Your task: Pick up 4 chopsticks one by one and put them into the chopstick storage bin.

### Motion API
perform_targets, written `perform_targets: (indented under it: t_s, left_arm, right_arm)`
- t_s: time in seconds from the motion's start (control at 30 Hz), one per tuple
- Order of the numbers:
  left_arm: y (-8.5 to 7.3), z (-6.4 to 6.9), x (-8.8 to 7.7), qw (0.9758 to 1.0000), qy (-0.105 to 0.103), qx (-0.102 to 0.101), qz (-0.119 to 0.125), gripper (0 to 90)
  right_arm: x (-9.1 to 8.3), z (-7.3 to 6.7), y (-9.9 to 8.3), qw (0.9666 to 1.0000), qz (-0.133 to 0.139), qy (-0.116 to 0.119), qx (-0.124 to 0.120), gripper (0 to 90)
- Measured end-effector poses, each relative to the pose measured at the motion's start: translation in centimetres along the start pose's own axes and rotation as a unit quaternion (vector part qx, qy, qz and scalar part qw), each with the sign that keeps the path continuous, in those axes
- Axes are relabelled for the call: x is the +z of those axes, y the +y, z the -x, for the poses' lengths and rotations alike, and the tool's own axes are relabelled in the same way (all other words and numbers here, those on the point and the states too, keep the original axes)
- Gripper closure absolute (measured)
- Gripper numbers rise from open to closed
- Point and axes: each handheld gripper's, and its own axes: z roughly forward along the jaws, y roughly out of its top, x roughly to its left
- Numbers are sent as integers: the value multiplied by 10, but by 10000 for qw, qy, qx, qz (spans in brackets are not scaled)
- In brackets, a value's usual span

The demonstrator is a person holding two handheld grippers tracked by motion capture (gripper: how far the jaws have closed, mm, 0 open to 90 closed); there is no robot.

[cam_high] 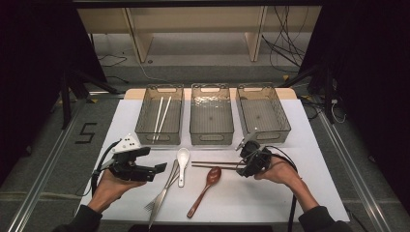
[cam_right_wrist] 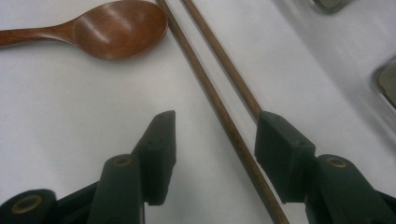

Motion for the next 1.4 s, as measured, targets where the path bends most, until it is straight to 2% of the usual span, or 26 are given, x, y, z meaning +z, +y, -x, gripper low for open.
perform_targets:
  t_s: [0.67,1.13,1.4]
  left_arm:
    - [-13,5,-4,9999,138,80,-52,156]
    - [-16,5,-2,9999,103,86,-96,156]
    - [-16,6,-1,9998,83,113,-117,156]
  right_arm:
    - [7,2,2,9997,-223,34,-137,569]
    - [19,4,2,9977,-598,-86,-312,689]
    - [22,3,2,9962,-799,-24,-356,780]
